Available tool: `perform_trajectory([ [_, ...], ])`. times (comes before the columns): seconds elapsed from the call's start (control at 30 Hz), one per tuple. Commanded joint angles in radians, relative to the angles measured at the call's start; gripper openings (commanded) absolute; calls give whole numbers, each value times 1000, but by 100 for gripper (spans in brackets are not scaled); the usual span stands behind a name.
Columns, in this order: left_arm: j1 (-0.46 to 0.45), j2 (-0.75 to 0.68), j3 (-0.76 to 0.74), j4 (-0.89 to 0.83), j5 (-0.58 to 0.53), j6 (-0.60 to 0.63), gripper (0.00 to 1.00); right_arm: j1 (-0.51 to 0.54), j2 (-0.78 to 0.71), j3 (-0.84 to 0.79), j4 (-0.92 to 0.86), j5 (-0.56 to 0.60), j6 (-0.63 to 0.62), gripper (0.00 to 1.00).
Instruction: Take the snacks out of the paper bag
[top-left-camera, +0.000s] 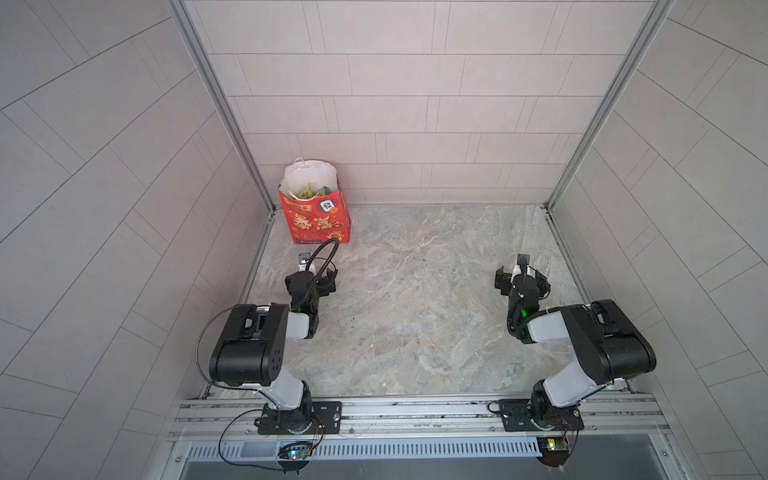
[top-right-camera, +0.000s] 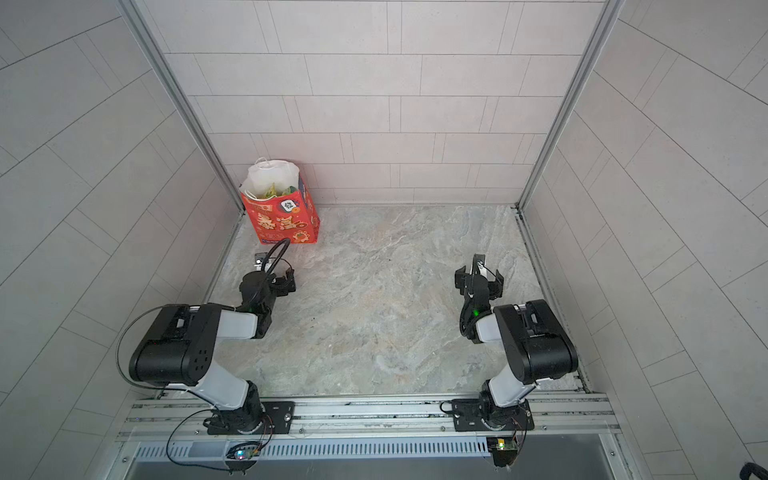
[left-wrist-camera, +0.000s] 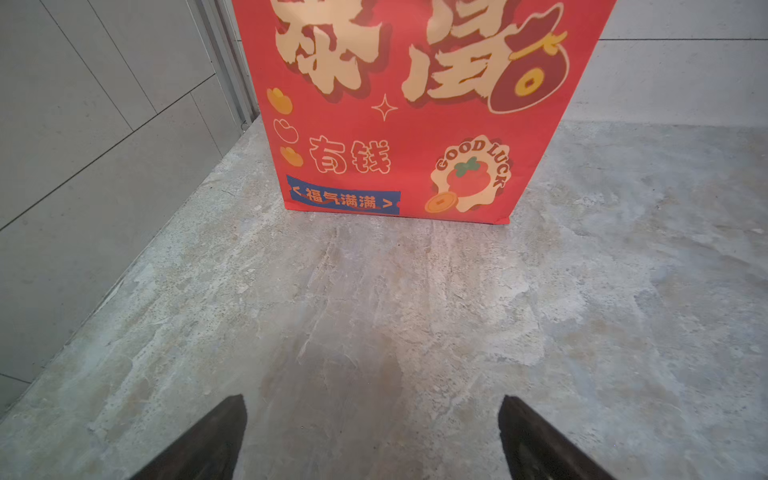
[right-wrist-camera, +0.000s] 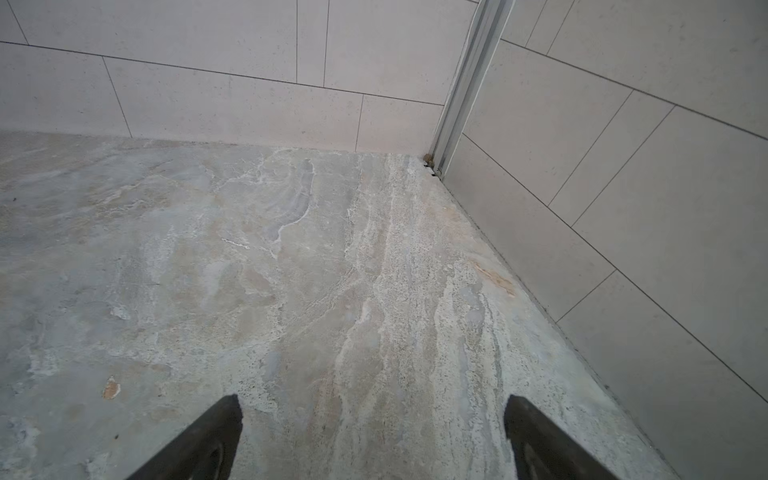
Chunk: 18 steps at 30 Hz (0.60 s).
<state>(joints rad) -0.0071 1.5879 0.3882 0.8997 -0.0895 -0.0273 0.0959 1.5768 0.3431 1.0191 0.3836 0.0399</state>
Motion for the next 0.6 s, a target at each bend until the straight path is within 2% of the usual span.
perform_trajectory([
  [0.0, -6, -3, 17, 2, -16, 9, 99, 4, 9, 6, -7, 3, -12, 99],
  [0.57, -16, -4, 17, 3, -32, 14, 99, 4, 9, 7, -5, 3, -12, 99],
])
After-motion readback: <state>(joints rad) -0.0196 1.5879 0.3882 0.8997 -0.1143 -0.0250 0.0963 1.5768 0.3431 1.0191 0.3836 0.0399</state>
